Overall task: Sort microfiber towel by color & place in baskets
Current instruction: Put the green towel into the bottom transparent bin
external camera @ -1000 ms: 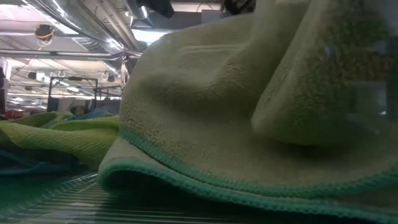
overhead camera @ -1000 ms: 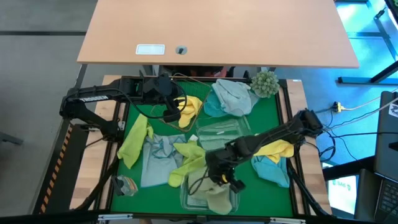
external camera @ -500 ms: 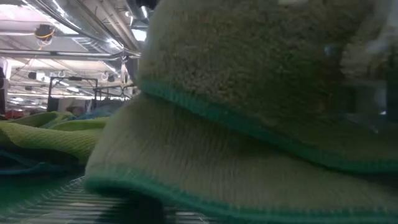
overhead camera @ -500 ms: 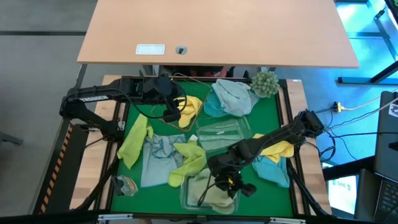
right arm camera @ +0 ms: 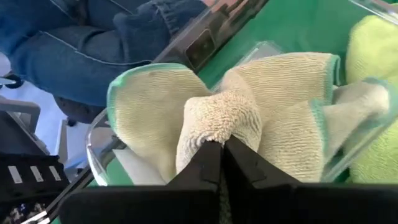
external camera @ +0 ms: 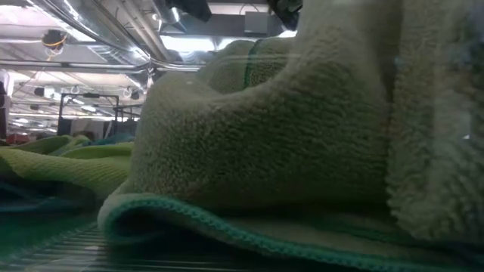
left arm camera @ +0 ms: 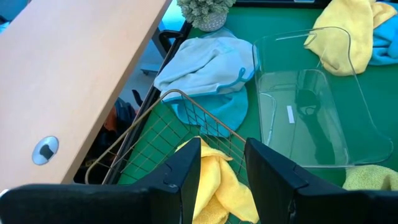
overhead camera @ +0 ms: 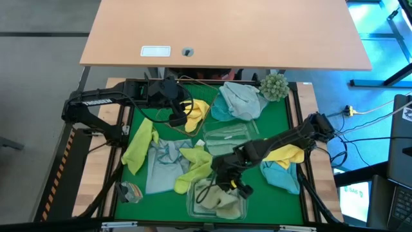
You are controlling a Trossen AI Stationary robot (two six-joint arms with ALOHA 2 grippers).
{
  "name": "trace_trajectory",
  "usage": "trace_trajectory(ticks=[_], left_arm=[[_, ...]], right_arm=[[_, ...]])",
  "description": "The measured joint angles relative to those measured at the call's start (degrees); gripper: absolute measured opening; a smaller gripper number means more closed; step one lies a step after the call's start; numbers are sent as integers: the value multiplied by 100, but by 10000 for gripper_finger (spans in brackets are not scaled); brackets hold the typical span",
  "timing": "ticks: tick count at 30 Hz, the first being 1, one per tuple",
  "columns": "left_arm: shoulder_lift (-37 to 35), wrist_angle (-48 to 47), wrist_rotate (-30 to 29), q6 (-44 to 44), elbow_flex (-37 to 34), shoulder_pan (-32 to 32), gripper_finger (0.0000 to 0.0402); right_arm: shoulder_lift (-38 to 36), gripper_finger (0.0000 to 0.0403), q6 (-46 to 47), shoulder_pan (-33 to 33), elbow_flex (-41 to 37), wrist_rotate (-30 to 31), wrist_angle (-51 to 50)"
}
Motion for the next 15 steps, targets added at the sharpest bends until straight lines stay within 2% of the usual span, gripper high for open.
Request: trace_trajectory(ticks=[3, 12, 15], left_arm=[[0, -1, 0, 0, 0, 1, 120], [0, -3, 0, 0, 0, 0, 120], [0, -3, 0, 0, 0, 0, 120]], right_arm=[[0, 5, -8, -16, 0, 60, -57], [0, 5, -304, -189, 0, 748, -74], [0, 5, -302, -246, 0, 753, -82]])
